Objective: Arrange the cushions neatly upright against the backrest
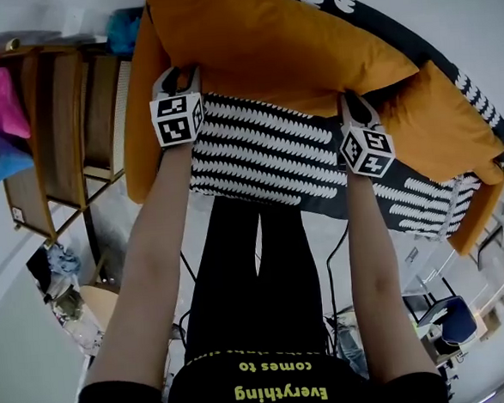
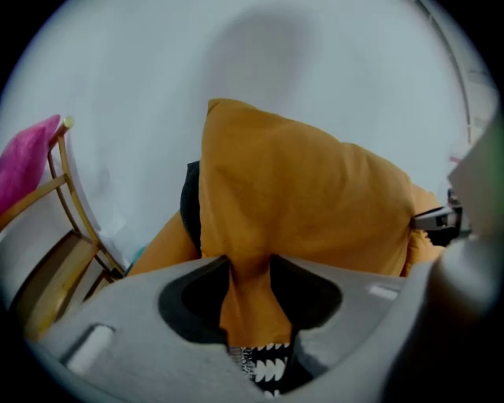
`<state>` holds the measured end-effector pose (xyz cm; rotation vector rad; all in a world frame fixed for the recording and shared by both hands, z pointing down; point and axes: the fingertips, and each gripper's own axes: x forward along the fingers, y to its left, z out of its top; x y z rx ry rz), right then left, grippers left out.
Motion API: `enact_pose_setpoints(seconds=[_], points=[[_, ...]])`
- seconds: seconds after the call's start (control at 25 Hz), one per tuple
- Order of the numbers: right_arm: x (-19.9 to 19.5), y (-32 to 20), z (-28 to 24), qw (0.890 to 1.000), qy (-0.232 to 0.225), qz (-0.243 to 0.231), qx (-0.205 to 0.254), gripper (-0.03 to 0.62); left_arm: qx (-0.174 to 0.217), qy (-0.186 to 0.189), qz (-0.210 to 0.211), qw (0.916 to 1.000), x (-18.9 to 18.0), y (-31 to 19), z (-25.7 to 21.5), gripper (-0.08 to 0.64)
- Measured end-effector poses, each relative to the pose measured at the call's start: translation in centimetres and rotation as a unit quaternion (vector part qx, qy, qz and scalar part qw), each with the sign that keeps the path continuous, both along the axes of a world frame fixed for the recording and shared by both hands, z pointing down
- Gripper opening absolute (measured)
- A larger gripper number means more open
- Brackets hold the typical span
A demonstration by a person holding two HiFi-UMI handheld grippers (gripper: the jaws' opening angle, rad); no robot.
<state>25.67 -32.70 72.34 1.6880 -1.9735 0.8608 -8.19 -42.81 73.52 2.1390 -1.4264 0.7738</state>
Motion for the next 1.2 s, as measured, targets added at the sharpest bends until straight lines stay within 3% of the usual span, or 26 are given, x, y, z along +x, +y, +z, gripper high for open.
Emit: enact_pose_setpoints(seconds=[0.2, 0.52, 0.76, 1.04, 1.2], points=[[-0.1, 1.0, -1.7, 1.000, -0.018, 0.017, 0.010, 0.118, 0.036, -0.001, 0.005, 0.9993, 0.1, 1.1, -3.2, 0.175], [-1.5, 1.3, -11.0, 0.994, -0.031, 0.017, 0.105, 0.091, 0.099, 0.050, 0.017, 0.9937, 2.5, 3.5, -11.8, 0.139], [-3.6, 1.6, -20.8, 0.982, -0.051, -0.009, 0.180, 0.013, 0.154, 0.099, 0.052, 0.9818, 4.9, 5.3, -21.0, 0.023], [-5.0, 3.6, -31.4, 0.969, -0.095, -0.023, 0.228, 0.011, 0.202, 0.126, 0.062, 0.9693, 6.0, 7.8, -31.7, -0.002], [-5.4, 5.4, -36.0, 0.963, -0.139, -0.009, 0.231, 0.011, 0.227, 0.126, 0.084, 0.9621, 7.0, 10.0, -36.9, -0.002]])
